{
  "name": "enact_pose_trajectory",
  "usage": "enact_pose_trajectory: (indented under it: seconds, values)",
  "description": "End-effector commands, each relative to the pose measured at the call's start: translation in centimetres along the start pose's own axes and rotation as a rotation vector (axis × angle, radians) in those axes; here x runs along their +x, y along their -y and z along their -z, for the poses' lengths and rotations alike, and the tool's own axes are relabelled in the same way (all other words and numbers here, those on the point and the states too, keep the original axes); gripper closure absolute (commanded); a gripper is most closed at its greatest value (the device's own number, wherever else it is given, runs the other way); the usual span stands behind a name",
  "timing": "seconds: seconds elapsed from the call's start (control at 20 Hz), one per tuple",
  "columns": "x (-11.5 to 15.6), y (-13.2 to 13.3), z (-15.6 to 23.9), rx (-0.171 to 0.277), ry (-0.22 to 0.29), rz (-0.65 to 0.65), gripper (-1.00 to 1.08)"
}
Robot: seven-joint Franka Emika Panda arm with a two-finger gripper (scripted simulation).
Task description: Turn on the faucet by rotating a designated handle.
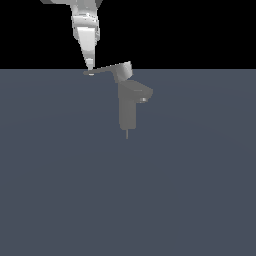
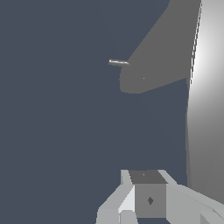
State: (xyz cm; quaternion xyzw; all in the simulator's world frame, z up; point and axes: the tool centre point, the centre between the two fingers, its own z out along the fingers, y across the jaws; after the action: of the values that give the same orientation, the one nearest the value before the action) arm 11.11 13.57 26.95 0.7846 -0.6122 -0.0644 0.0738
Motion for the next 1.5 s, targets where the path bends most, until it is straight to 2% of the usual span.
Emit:
enact_pose_trajectory:
  seconds: [0.0, 0.35, 1.45]
  values:
    - [-0.2, 0.4, -0.4, -0.001, -0.003, -0.015, 1.08]
    - [-0.2, 0.5, -0.6, -0.002, -0.004, -0.018, 1.08]
    - [-0.5, -4.2, -0.6, -0.002, -0.004, -0.018, 1.08]
